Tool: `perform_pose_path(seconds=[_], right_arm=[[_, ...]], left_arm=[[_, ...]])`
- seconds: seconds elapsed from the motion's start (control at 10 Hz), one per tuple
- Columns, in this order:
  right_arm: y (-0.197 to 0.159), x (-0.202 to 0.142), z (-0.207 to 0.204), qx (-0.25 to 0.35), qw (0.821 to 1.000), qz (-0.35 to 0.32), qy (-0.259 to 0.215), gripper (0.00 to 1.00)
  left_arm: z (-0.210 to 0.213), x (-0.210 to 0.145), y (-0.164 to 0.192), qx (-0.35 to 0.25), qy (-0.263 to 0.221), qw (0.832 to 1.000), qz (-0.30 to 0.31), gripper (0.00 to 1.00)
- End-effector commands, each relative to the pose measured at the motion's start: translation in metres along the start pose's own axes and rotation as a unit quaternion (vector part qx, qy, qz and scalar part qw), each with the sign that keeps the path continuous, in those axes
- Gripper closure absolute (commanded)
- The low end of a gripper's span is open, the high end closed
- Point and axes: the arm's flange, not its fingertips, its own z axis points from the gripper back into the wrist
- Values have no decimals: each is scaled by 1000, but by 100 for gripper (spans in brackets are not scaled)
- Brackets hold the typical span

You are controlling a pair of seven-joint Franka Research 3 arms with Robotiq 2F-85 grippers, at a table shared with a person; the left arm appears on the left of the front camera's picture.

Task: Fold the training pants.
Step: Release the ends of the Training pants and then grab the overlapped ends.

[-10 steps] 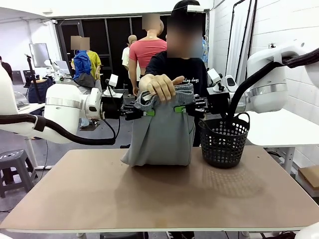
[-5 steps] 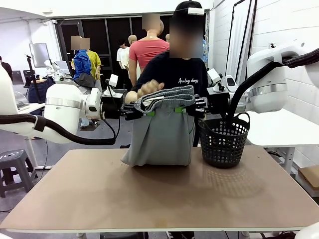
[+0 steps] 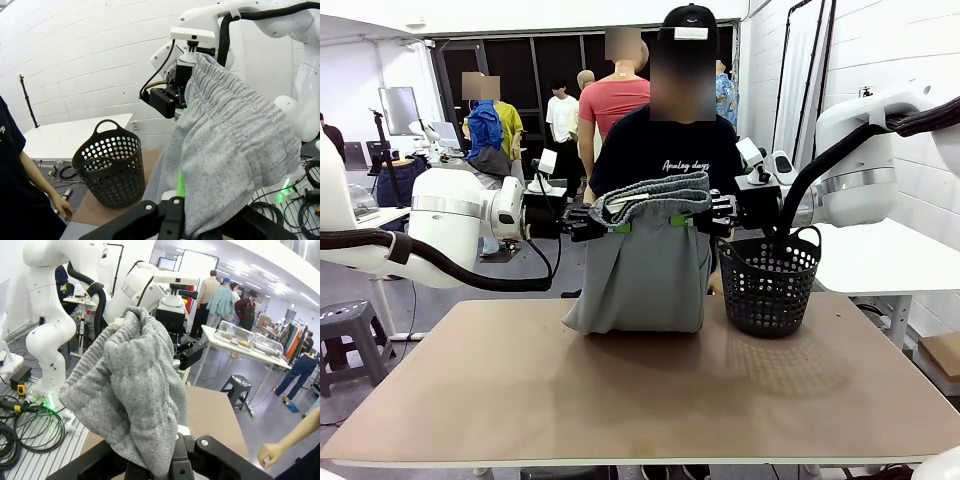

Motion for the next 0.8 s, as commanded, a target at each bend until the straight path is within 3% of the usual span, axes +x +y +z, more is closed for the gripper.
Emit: perform_pose_path(seconds=[0.0,0.7], right_arm=[[1,0,0,-1,1000,1,-6,100],[1,0,0,-1,1000,1,-6,100]], left_arm=[[0,3,0,3,1,1000,-2,100],[0,3,0,3,1,1000,-2,100]])
